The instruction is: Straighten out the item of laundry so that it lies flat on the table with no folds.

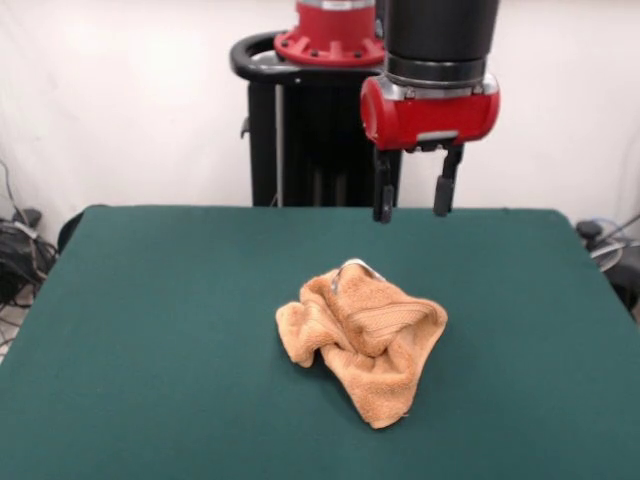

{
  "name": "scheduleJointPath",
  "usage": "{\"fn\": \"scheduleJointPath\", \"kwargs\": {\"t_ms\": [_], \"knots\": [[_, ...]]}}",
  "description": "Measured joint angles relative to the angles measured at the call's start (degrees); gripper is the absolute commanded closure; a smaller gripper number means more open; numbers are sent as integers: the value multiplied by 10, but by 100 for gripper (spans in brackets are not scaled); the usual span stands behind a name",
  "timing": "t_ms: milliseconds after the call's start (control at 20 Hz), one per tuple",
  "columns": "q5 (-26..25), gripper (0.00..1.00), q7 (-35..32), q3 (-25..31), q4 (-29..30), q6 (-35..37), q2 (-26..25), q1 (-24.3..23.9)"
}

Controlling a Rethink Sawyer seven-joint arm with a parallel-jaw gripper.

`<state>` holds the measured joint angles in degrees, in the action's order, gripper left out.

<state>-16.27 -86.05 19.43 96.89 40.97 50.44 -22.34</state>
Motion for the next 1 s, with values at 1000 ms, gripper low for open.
{"fn": "scheduleJointPath", "kwargs": {"t_ms": [1000], "knots": [[-23,0,39,62,-3,26,8,-12]]}}
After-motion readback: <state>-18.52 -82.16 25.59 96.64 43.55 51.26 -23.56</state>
